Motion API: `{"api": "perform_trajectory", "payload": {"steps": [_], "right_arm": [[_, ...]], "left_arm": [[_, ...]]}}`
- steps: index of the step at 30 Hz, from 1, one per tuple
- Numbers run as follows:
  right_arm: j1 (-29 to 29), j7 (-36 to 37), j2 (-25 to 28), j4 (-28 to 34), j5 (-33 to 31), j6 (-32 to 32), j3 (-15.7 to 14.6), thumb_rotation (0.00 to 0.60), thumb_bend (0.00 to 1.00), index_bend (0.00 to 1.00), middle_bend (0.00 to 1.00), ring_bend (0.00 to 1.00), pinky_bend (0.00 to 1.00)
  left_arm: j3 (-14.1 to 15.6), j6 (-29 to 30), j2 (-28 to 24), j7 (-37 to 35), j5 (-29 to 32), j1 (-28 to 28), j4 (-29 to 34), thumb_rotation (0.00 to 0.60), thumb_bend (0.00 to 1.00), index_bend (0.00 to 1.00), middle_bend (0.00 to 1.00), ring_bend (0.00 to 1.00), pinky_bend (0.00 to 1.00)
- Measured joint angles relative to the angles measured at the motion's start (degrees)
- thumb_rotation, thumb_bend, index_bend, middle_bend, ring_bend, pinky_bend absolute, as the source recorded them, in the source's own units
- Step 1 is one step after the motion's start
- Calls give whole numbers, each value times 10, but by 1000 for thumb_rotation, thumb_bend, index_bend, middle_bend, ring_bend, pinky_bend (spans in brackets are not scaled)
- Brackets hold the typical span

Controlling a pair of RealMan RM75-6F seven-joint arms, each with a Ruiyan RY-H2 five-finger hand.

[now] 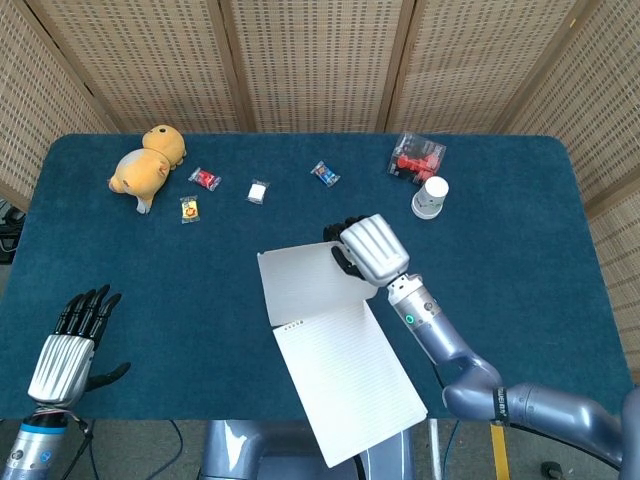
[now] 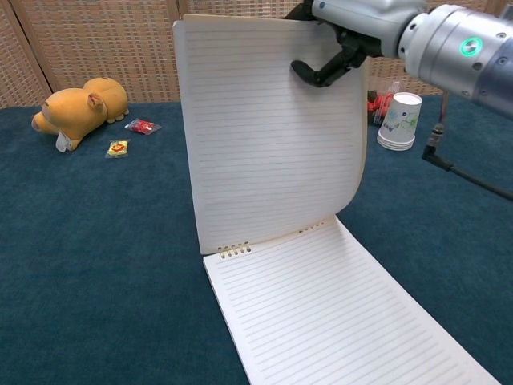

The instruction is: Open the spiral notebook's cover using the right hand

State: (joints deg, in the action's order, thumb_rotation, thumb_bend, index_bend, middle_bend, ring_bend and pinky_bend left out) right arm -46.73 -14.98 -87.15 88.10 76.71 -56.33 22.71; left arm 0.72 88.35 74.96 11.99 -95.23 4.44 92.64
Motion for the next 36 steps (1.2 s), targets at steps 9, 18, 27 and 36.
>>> {"api": "perform_trajectory", "payload": {"steps": [9,18,27,36], "right_arm": [[-58,-33,-38,-49,-56,33,16,600,758,678,659,575,649],[-101,-38,-67,-99,-95,60,22,600,485,483,419,336,347],[-139,-54,-88,-139,-153,72,33,600,233,205,159,103,105],[-137,-52,-75,-133,-157,57,19,600,121,91,29,2,21]], "left_arm": [[-2,-9,1,-3,10,3,-3,600,0,0,0,0,51],[-5,-18,2,-6,21,7,-7,600,0,0,0,0,51],[-7,-26,4,-6,31,11,-9,600,0,0,0,0,51],[-6,-28,5,-7,34,13,-11,600,0,0,0,0,51]]}}
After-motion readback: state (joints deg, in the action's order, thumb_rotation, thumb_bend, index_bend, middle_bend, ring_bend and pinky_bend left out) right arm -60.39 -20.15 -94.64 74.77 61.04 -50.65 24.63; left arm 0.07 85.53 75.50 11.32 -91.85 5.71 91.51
